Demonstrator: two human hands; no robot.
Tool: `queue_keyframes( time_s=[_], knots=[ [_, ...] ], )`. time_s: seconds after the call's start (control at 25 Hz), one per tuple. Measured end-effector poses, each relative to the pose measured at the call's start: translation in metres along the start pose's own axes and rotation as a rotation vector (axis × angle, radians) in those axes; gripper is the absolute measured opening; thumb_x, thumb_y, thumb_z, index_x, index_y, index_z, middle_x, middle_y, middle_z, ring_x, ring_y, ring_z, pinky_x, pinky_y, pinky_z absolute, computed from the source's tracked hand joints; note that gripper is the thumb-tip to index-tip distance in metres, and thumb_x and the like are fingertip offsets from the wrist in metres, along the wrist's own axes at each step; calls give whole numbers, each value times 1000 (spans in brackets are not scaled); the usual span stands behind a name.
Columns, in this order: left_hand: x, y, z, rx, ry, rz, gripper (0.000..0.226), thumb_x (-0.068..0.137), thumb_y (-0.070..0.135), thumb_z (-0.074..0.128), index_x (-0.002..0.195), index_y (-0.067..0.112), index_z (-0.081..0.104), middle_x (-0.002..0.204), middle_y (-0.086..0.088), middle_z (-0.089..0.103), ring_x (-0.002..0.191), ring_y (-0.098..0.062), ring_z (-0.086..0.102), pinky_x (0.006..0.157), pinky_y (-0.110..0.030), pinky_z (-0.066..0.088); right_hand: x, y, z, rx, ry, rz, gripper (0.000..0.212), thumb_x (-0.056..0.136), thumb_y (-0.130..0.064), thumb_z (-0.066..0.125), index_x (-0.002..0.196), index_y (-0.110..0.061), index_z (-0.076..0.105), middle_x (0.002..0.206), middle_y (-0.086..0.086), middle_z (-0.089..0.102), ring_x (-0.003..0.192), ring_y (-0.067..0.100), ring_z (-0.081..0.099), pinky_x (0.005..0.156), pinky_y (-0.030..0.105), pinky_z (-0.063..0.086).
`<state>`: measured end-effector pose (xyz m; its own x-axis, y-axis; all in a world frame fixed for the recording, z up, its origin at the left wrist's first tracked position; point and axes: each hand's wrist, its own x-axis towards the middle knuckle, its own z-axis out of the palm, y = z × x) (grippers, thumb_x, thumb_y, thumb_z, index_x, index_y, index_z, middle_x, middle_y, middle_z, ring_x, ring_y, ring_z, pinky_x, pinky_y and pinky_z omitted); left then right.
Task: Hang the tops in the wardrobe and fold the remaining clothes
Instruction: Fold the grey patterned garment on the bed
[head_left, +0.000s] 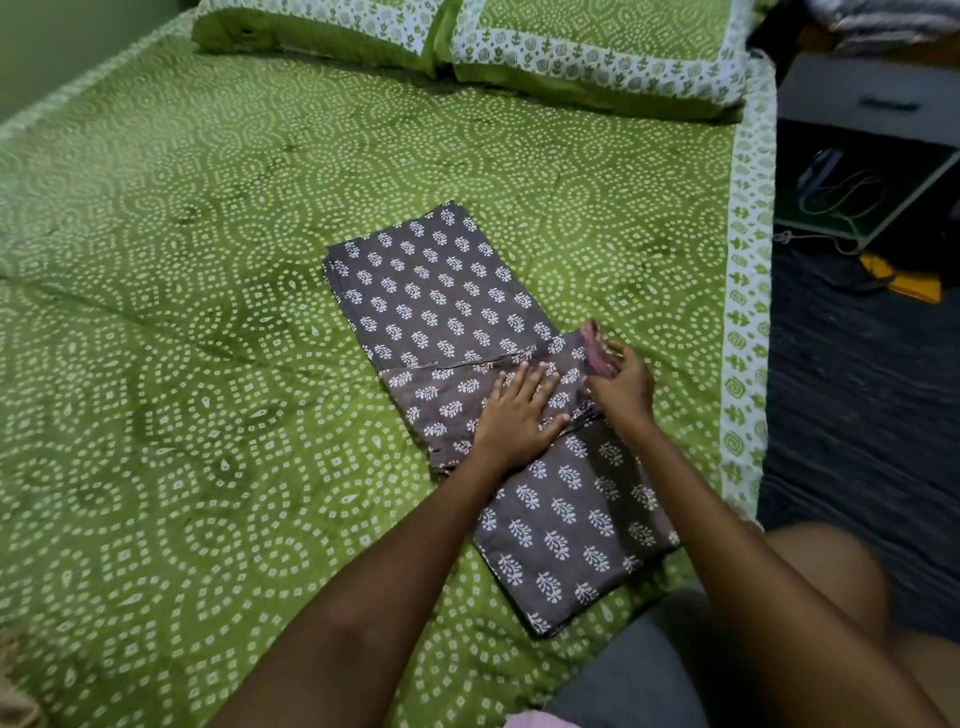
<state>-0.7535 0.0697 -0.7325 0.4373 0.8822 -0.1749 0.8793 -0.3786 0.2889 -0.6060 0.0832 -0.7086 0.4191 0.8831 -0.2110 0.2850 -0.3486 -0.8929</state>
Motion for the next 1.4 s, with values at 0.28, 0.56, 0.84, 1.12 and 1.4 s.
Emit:
queue_keyframes(
  time_s=[0.28,0.56,0.84,1.12,1.4],
  knots=[
    [-30,-19,9,-153,192,-114,91,76,63,6,149,11,20,156,-6,18,145,-18,9,116,-30,-3,-10,38,-1,-657,-437,-625,63,82,15,40,141,-6,39,148,11,36,141,25,27,117,38,20],
    [-32,-17,15,-108,193,-169,90,76,64,2,149,14,21,156,-4,19,145,-17,8,115,-30,-8,-10,39,-23,-682,-375,-680,53,87,7,43,138,-7,44,142,13,45,131,26,43,110,31,29],
    [-26,-17,14,-151,198,-215,79,83,62,20,147,15,27,153,-4,27,144,-16,16,116,-31,-2,-20,42,-23,-680,-276,-795,40,81,-9,37,109,-1,64,106,20,68,93,34,67,76,40,55],
    [-11,10,-17,-20,92,-291,53,98,36,30,141,5,30,147,-14,33,137,-27,26,116,-41,12,-16,33,-34,-596,-371,-586,55,78,-25,37,125,-5,58,137,15,51,130,27,44,108,33,30],
    [32,6,0,11,-104,62,50,103,35,18,151,24,9,159,4,3,146,-15,-5,116,-34,-2,-32,64,-44,-1026,-520,-653,82,85,-63,-7,151,-16,7,158,-1,8,145,11,3,113,24,-8]
  ],
)
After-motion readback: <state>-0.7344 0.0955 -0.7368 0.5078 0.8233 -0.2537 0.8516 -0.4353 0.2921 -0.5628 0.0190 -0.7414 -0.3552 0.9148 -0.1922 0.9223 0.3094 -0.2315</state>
